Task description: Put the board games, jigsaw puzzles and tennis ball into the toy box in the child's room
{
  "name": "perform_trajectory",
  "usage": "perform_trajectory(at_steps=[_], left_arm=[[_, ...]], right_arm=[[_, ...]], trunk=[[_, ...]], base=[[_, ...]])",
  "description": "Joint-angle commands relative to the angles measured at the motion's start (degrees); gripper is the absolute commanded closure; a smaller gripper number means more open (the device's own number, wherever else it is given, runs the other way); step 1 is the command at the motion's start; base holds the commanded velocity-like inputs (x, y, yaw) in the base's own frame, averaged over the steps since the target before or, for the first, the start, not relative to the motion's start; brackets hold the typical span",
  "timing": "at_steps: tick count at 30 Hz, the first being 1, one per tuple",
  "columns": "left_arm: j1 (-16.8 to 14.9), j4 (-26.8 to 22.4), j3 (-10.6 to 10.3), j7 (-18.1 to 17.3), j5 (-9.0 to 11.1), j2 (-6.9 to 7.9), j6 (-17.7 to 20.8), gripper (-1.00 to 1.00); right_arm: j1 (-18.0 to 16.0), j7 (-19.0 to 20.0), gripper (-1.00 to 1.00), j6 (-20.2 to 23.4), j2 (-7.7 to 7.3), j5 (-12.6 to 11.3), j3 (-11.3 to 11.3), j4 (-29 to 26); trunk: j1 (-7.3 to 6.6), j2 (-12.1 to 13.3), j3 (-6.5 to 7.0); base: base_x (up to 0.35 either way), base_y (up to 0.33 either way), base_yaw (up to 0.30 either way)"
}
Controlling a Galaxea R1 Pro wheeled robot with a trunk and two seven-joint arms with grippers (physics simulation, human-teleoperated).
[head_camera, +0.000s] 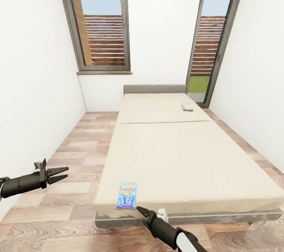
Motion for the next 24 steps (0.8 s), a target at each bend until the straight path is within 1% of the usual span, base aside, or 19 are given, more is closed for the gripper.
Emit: perform_trajectory(at_steps=[1,12,24], left_arm=[[0.0,0.0,0.1,-0.3,-0.3,-0.01,0.6,-1.0],[0.0,0.0,0.1,-0.3,-0.3,0.04,0.6,-1.0],[0.0,0.0,0.1,-0.3,-0.3,0.15,0.6,-1.0]], right_arm=[[0.0,0.0,-1.0,0.3,-0.03,-0.5,0.2,0.0],[0.0,0.0,-1.0,0.3,0.01,-0.5,0.2,-0.1],[0.0,0.0,-1.0,0.3,0.03,-0.5,0.2,-0.1]], trunk=[[0.22,-0.4,-0.24],[2.63,-4.9,-2.21],[2.63,-4.9,-2.21]], base=[[0.0,0.0,0.0],[0.0,0.0,0.0],[0.0,0.0,0.0]])
